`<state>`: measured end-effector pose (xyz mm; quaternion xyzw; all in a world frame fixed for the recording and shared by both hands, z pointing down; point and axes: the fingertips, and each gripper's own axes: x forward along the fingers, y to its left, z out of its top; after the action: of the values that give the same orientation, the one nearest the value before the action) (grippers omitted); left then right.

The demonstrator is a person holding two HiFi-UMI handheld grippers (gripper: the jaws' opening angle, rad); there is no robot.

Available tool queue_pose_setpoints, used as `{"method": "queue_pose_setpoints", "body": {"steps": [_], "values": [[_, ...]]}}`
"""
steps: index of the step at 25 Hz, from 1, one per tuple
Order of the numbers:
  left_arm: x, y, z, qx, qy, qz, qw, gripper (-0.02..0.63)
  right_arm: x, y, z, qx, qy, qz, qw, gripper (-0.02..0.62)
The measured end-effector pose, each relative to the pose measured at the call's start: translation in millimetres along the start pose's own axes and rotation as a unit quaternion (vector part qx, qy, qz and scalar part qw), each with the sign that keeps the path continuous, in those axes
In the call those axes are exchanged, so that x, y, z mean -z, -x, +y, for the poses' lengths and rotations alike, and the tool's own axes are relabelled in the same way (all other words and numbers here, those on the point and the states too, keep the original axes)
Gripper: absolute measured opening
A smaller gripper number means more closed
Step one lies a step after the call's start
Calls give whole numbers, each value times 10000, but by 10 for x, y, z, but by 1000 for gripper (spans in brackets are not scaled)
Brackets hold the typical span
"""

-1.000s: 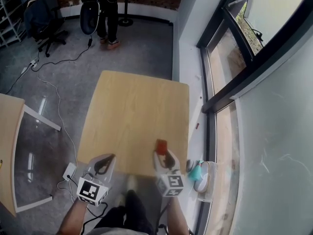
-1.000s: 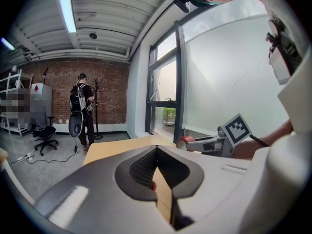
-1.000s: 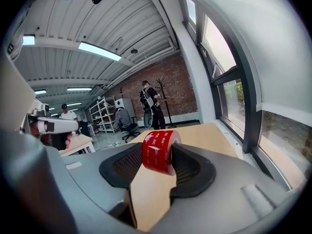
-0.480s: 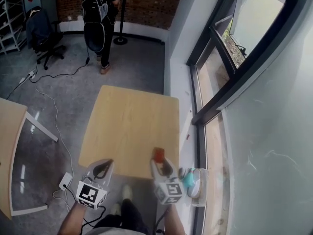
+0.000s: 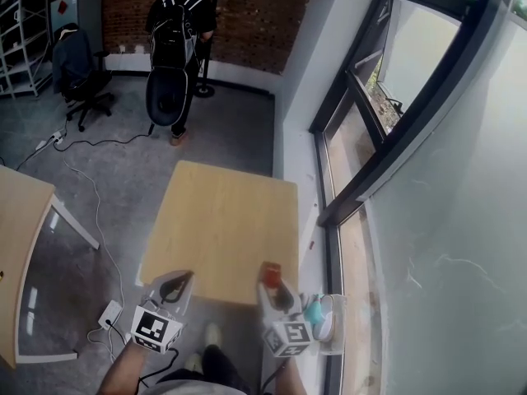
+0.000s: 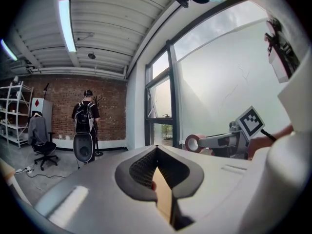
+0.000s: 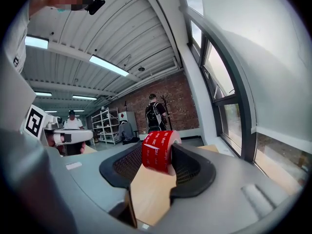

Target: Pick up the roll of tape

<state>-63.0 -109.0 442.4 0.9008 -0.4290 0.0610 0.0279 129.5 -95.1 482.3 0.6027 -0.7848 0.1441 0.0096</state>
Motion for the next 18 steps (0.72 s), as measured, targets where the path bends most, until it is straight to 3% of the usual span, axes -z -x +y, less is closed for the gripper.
{"method": "queue_pose_setpoints", "body": {"steps": [18], "values": [[-272,570,5,-65,-95,-317,9994,0,-334,493,483,-54,146,-329,9993,204]]}}
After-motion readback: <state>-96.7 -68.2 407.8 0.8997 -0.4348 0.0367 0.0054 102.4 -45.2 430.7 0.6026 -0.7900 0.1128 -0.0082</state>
